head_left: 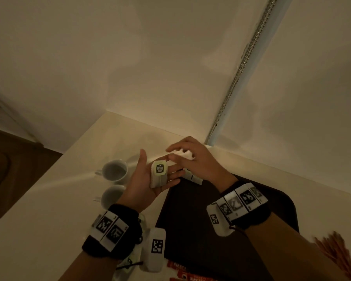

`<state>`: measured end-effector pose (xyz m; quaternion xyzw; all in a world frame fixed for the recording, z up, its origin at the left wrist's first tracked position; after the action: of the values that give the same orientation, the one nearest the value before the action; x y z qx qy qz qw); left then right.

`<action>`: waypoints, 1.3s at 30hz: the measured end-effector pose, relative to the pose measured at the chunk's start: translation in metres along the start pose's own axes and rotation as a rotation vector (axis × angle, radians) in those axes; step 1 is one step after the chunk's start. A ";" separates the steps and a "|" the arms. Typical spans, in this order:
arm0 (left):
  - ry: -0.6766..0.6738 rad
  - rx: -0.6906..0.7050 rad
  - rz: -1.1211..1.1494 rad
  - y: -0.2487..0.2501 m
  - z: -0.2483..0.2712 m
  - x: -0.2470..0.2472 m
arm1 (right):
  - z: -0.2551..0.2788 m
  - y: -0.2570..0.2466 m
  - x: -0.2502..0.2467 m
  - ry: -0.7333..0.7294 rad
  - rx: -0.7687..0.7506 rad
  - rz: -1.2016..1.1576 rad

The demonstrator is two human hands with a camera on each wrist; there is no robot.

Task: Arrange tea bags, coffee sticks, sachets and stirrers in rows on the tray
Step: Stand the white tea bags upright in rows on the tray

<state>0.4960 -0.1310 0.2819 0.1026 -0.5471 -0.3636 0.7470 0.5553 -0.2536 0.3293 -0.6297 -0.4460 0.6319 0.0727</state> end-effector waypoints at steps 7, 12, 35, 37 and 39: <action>-0.092 0.330 -0.219 0.019 0.007 0.020 | 0.001 -0.060 -0.035 0.109 -0.176 0.152; -0.119 0.522 -0.246 0.031 0.018 0.029 | 0.000 -0.090 -0.065 0.061 -0.167 0.296; -0.168 0.471 -0.020 0.024 0.039 0.047 | 0.002 -0.116 -0.085 0.013 0.020 0.257; -0.192 0.452 -0.038 0.020 0.039 0.051 | 0.003 -0.115 -0.088 0.046 0.024 0.225; -0.195 0.443 -0.075 0.015 0.040 0.056 | 0.005 -0.114 -0.091 0.075 0.024 0.198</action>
<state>0.4745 -0.1472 0.3471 0.2482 -0.6789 -0.2704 0.6359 0.5155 -0.2479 0.4692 -0.6927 -0.3711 0.6174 0.0342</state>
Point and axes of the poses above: each hand's wrist, its own z-axis away from the middle knuckle, its own x-axis out of the palm, y = z × x, the point moved 5 cm from there along -z, towards the middle knuckle, and after that the axes turned 12 degrees about z, right-handed, at the moved point
